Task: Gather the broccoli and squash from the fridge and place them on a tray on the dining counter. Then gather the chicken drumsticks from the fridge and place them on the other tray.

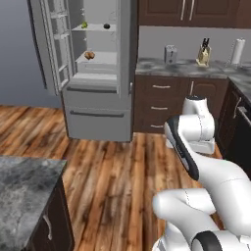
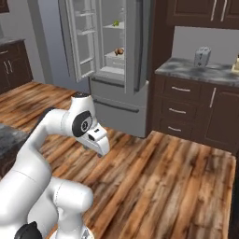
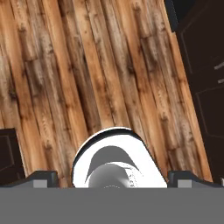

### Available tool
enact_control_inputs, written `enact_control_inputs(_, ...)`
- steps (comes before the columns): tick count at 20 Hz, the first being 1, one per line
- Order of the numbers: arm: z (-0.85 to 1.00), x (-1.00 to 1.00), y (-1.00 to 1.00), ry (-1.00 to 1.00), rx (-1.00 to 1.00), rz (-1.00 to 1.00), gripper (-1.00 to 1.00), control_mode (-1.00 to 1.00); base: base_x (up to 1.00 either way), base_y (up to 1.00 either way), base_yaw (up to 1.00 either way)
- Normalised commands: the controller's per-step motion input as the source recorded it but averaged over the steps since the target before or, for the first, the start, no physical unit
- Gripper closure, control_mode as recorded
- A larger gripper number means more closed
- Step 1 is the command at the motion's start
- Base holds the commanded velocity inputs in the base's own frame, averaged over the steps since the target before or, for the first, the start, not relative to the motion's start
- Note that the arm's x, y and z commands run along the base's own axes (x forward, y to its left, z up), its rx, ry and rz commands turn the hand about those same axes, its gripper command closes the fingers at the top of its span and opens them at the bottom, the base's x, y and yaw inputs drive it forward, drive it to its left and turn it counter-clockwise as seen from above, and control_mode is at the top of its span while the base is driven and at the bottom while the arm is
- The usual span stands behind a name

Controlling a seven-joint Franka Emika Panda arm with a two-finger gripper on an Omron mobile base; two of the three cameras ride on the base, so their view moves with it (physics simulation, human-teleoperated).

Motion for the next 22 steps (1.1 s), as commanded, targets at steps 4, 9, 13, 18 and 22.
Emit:
enact_control_inputs(4, 0.0, 0.0, 0.0, 0.0, 0.0, 0.0, -1.0, 1.0, 1.0, 0.26, 0.04)
enact_control_inputs(9, 0.0, 0.0, 0.0, 0.0, 0.0, 0.0, -1.0, 1.0, 1.0, 0.26, 0.08)
enact_control_inputs(13, 0.0, 0.0, 0.0, 0.0, 0.0, 0.0, -1.0, 1.0, 0.97, 0.24, 0.17)
enact_control_inputs(18, 0.0, 0.0, 0.0, 0.0, 0.0, 0.0, -1.0, 1.0, 0.72, 0.14, 0.27)
enact_control_inputs(22, 0.0, 0.0, 0.0, 0.0, 0.0, 0.0, -1.0, 1.0, 0.59, 0.26, 0.3)
